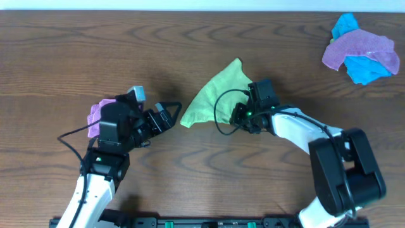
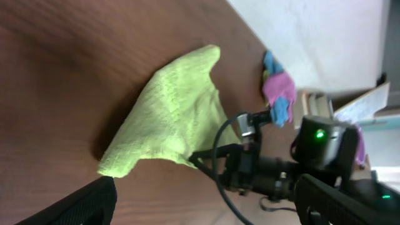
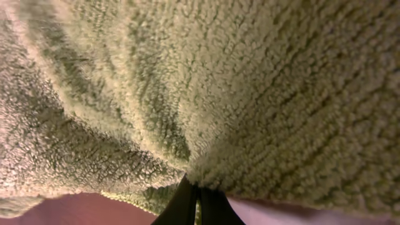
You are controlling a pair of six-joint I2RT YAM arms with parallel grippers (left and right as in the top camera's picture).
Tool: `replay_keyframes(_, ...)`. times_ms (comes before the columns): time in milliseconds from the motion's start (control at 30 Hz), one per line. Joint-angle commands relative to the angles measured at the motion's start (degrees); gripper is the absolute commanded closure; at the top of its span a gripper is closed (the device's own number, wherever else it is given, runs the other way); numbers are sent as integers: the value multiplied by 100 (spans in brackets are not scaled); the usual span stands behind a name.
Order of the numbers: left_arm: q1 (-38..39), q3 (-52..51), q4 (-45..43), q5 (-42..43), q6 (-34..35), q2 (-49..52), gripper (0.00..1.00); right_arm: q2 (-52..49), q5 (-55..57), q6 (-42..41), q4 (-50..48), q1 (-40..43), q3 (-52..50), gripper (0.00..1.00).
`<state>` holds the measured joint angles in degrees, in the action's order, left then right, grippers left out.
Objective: Fold the cloth
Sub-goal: 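Move the left gripper to the green cloth's left corner, then grasp the left corner with the left gripper, holding with right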
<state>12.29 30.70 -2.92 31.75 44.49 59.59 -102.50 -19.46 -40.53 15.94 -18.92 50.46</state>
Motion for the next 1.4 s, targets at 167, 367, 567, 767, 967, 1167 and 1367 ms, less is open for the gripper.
replay_keyframes(167,407,153,33,-44,-249,219,5,876,1204,352,1285,282,-208,87)
replay_keyframes(367,476,168,166,-81,-247,223,5,1226,1513,597,1930,555,-208,88)
replay_keyframes(567,638,166,315,-129,-249,229,5,1331,1515,699,2072,625,-208,97)
replay_keyframes(767,728,166,310,-232,-208,295,4,1331,1434,896,2120,614,-210,77)
replay_keyframes(967,728,166,313,-271,-208,297,2,1329,1384,1047,1788,614,-282,54)
replay_keyframes(1167,728,166,313,-271,-208,297,2,1329,1058,1062,1290,616,-525,53)
replay_keyframes(1367,728,166,310,-273,-208,297,2,1255,671,1054,785,614,-872,56)
